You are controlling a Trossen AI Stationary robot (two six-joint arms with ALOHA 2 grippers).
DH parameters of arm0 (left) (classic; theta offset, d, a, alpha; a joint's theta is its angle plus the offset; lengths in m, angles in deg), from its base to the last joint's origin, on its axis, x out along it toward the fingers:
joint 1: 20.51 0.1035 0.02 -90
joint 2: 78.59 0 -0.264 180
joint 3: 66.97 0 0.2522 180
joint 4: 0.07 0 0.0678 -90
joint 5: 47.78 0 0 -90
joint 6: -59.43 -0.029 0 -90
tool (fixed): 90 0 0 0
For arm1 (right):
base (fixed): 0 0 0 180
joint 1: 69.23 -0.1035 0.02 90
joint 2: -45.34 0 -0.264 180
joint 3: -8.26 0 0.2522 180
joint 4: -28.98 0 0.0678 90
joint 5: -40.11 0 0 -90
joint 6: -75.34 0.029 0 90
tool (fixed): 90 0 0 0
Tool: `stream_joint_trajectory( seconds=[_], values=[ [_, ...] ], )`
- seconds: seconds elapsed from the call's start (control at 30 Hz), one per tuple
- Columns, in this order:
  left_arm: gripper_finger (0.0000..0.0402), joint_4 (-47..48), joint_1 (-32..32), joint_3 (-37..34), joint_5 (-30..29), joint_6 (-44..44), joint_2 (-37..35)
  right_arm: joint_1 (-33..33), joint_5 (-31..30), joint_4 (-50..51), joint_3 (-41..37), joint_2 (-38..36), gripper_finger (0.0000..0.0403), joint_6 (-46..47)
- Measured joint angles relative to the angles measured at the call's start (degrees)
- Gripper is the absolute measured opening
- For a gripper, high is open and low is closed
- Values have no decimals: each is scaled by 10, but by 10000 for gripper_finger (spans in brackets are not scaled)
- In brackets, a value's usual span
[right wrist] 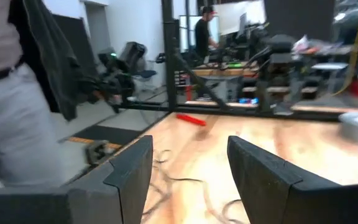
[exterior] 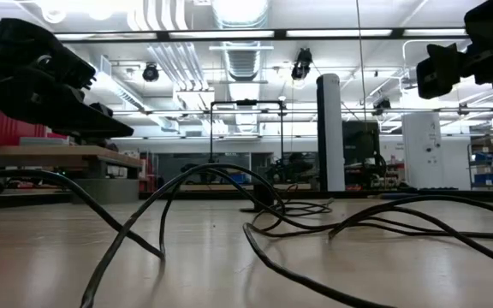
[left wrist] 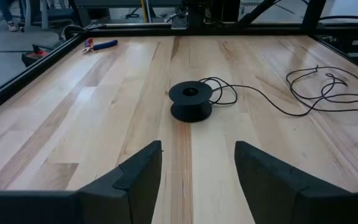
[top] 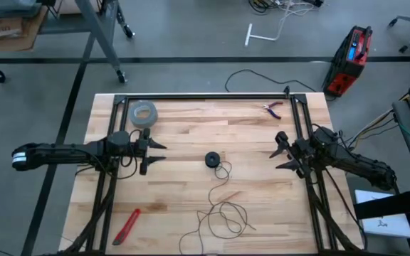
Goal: Coil cords
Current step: Coil the black wire on the black spool
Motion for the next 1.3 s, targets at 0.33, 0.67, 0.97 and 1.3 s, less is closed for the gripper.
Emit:
stream_joint_trajectory(
  seconds=[0.33,0.67,0.97,1.3],
  values=[
    [194,-6,0,0,-15,0,0,0,-64,-86,0,0,204,39],
    [194,-183,1,0,-93,552,2,-1,-140,-277,-1,-1,204,286],
    [194,-214,-4,209,9,417,28,-1,-333,-237,94,77,204,387],
    [194,464,-4,635,-62,217,216,-1,-177,1,375,298,204,286]
  ],
)
